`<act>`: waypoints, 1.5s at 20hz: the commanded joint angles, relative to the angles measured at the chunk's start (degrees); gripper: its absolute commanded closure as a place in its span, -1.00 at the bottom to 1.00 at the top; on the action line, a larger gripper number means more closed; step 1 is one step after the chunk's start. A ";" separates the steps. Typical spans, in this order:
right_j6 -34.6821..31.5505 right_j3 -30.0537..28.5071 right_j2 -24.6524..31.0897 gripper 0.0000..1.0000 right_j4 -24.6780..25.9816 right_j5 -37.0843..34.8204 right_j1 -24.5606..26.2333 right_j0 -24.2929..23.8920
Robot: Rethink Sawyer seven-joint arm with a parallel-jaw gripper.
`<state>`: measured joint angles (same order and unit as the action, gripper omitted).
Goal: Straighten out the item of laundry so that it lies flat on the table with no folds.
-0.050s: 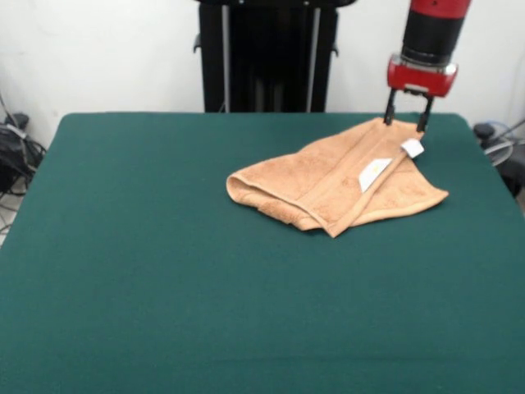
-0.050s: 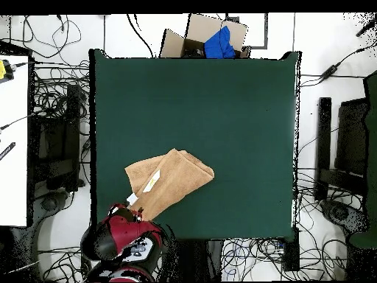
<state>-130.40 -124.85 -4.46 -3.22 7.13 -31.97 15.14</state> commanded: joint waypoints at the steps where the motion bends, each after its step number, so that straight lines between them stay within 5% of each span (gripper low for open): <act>1: -11.96 -0.07 -0.14 -1.00 -4.29 2.62 3.36 -0.03; 13: -12.21 1.41 1.52 -1.00 -3.82 6.18 5.88 -1.46; 30: -14.17 -0.92 7.74 -1.00 -6.66 1.22 -1.23 -3.66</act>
<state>-130.40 -125.50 -2.97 -5.03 9.13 -32.43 12.82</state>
